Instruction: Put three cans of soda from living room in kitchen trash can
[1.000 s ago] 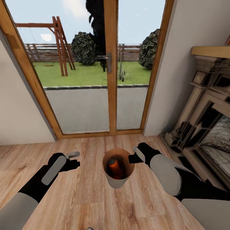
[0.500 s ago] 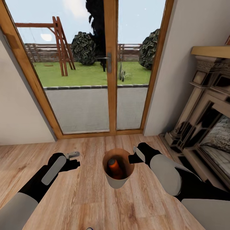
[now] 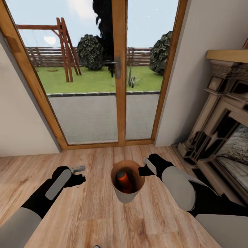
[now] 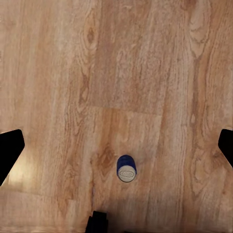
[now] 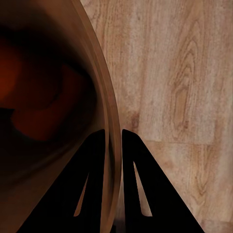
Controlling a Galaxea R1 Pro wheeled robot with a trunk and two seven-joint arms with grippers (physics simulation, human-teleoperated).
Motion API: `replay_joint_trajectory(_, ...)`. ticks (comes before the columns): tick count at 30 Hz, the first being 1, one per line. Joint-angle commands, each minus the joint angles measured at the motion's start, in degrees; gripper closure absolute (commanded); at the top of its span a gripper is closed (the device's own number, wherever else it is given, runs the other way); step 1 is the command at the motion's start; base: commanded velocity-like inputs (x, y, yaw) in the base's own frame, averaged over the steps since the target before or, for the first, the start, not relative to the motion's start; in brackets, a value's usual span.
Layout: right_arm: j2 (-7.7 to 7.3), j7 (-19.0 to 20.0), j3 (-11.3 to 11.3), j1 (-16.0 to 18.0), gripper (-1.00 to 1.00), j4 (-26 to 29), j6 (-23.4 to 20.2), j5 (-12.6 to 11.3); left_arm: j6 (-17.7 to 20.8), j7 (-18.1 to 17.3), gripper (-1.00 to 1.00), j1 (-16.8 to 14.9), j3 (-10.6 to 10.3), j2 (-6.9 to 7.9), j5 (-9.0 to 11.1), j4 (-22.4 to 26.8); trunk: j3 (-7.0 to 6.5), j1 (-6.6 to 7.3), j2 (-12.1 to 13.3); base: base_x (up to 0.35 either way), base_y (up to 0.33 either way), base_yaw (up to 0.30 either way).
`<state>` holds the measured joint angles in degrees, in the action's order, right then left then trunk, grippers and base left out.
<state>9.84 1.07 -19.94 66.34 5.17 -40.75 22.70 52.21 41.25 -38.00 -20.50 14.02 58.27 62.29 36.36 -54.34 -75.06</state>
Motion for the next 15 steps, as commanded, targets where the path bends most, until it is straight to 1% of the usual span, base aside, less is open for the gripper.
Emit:
replay_joint_trajectory(1, 0.00, 0.30, -0.90, 0.02, 1.00, 0.02, 0.01, -0.98, -0.01, -0.11, -1.00, -0.09, -0.04, -0.39, -0.03, -2.04, -0.01, 0.00, 0.00, 0.000, 0.000, 0.000)
replay_joint_trajectory(6, -0.11, 0.24, -0.96, 0.02, 1.00, 0.02, -0.08, -1.03, -0.08, -0.29, -1.00, -0.64, -0.11, -1.57, -0.19, -8.46, -0.01, 0.00, 0.00, 0.000, 0.000, 0.000)
replay_joint_trajectory(7, -0.48, 0.21, -1.04, 0.02, 1.00, 0.02, -0.19, -1.05, -0.43, -0.35, -1.00, -1.14, -0.13, -2.01, -0.23, -10.86, -0.01, 0.00, 0.00, 0.000, 0.000, 0.000)
replay_joint_trajectory(10, -1.38, 0.00, -1.23, 0.02, 1.00, 0.02, -0.39, -1.10, -1.50, -0.95, -1.00, -2.09, -0.20, -2.84, -0.33, -14.85, -0.01, 0.00, 0.00, 0.000, 0.000, 0.000)
replay_joint_trajectory(11, -1.97, -0.80, -1.38, 0.02, 1.00, 0.02, -0.46, -1.16, -2.01, -1.98, -1.00, -2.67, -0.25, -3.13, -0.39, -16.92, -0.01, 0.00, 0.00, 0.000, 0.000, 0.000)
replay_joint_trajectory(13, -2.51, -2.40, -1.54, 0.02, 1.00, 0.05, -0.53, -1.27, -2.33, -3.39, -1.00, -3.36, -0.31, -3.31, -0.44, -18.97, -0.01, 0.00, 0.00, 0.000, 0.000, 0.000)
replay_joint_trajectory(14, -2.98, -4.56, -1.80, 0.02, 1.00, 0.07, -0.57, -1.41, -2.55, -4.81, -1.00, -3.96, -0.38, -3.43, -0.47, -20.76, -0.01, 0.00, 0.00, 0.000, 0.000, 0.000)
replay_joint_trajectory(15, -3.18, -5.62, -2.06, 0.02, 1.00, 0.08, -0.58, -1.47, -2.64, -5.38, -1.00, -4.20, -0.42, -3.47, -0.48, -21.48, -0.01, 0.00, 0.00, 0.000, 0.000, 0.000)
